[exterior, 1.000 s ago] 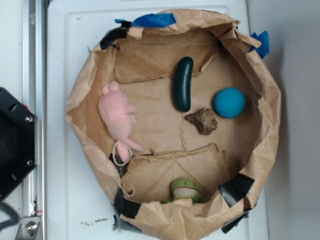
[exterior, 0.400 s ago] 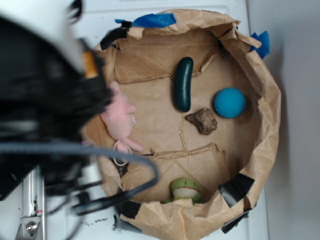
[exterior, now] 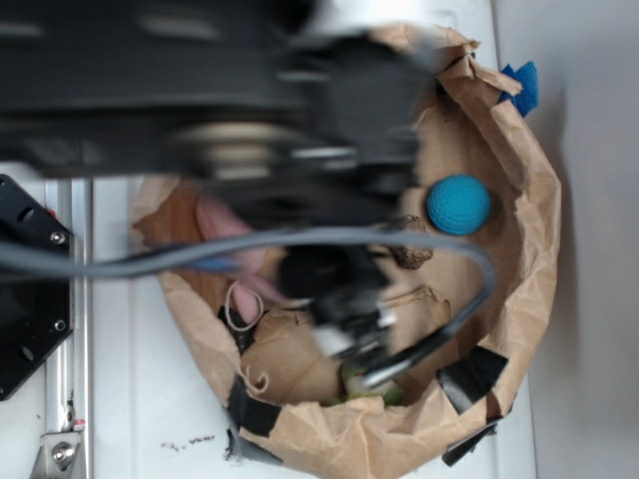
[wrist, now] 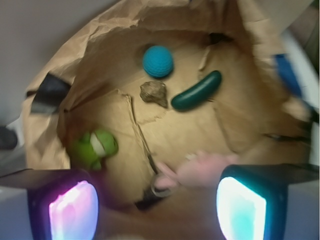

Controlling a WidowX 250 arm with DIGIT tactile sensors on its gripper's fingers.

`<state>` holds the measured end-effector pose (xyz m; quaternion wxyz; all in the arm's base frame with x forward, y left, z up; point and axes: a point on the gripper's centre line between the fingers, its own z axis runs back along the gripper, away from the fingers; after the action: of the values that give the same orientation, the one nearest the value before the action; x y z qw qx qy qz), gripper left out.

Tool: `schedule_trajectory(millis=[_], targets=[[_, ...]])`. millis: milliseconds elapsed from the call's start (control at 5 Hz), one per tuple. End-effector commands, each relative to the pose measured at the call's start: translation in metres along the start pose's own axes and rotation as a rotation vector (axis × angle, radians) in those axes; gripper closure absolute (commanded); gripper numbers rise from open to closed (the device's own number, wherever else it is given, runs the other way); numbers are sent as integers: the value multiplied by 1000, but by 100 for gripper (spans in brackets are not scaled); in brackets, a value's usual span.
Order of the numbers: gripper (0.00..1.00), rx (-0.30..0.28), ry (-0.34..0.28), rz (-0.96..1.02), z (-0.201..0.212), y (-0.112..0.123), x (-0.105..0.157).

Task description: Grab the plastic pickle.

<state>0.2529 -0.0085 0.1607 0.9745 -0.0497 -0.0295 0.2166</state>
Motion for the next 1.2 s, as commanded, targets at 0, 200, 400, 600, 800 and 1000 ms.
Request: schedule_trajectory(millis=[0,200,400,600,800,1000], targets=[[0,-25,-101,97,-35,22,40],[0,-11,-164,124,-46,30,41],[0,-10,-171,165,-57,41,47],[0,9,-188,201,-64,48,48],[0,60,-229,288,-65,54,47],[0,82,-281,351,-68,57,41]])
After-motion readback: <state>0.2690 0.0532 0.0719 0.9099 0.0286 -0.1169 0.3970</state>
